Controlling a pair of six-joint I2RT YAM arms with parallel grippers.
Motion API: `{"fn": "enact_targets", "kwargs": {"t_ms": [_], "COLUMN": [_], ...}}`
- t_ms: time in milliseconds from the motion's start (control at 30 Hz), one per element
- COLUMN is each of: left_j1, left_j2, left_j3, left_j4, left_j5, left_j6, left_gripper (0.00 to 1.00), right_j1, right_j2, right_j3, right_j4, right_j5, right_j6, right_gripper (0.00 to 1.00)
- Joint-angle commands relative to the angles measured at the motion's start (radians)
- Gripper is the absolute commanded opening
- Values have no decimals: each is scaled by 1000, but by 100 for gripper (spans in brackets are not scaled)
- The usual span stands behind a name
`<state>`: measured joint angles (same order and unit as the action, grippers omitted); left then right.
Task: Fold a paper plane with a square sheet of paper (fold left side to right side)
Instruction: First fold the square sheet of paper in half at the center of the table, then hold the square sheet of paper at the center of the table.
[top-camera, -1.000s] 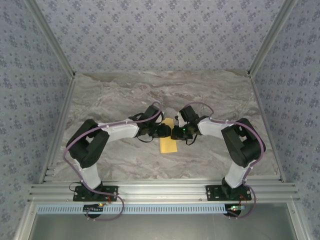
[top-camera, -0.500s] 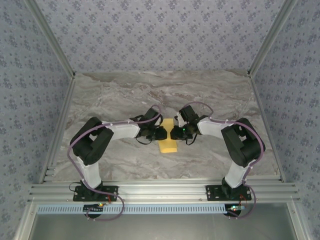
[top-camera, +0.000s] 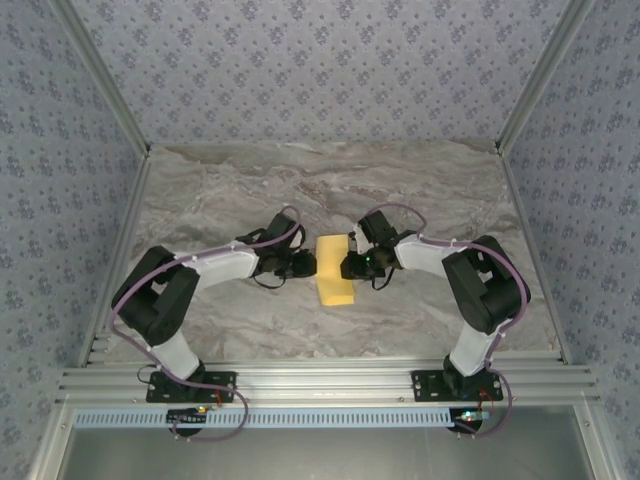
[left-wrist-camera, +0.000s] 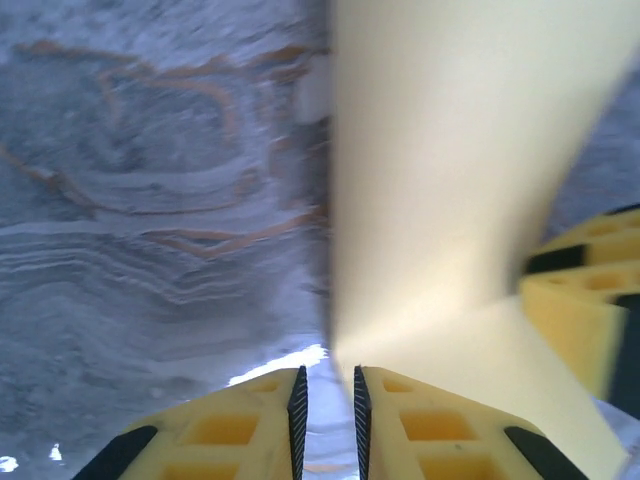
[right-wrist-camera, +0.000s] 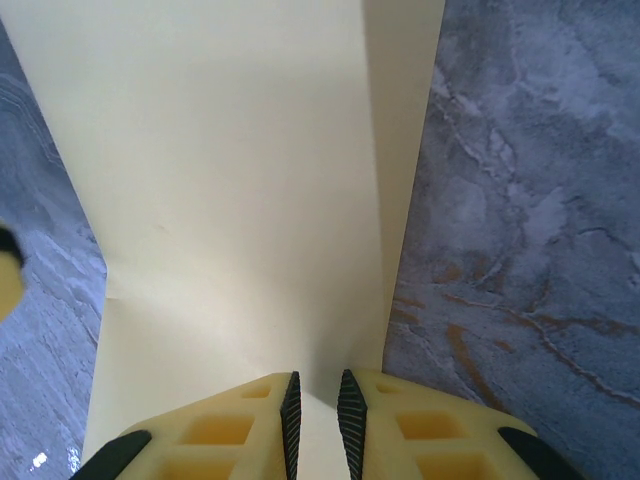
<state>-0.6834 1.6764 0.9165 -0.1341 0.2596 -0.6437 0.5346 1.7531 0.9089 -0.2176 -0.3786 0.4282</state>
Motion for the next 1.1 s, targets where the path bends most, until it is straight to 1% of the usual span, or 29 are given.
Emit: {"fn": "enact_targets", "kwargs": {"t_ms": [0, 67, 200, 300, 433, 567, 833, 933, 1067], "left_j1": [-29, -40, -48, -58, -74, -86, -98, -100, -101], "left_j2": [-13, 21, 105, 141, 155, 170, 169, 175, 180], "left_j3": [14, 26, 54, 56, 46, 32, -31, -32, -30], "left_j4": [89, 118, 131, 141, 125, 75, 91, 92, 93], "left_j5": [75, 86, 79, 78, 59, 27, 0, -4, -5], "left_j6": [0, -15, -34, -36, -34, -49, -77, -79, -79], "left_gripper": [21, 21, 21, 21, 21, 21, 21, 21, 21], "right_j1": [12, 13, 17, 19, 21, 20, -33, -50, -55], "right_j2": [59, 57, 57, 52, 34, -2, -86, -76, -10], "right_j3": [-34, -34, -33, -33, -33, -33, 21, 55, 108], "right_j4": [-103, -104, -101, -95, -83, -61, 22, 42, 54], "right_j5": [36, 36, 32, 23, 16, 4, -106, -115, -123], "right_j6": [-3, -5, -1, 2, -1, -11, -14, -10, 1], "right_gripper": [25, 25, 24, 25, 25, 25, 25, 25, 25]}}
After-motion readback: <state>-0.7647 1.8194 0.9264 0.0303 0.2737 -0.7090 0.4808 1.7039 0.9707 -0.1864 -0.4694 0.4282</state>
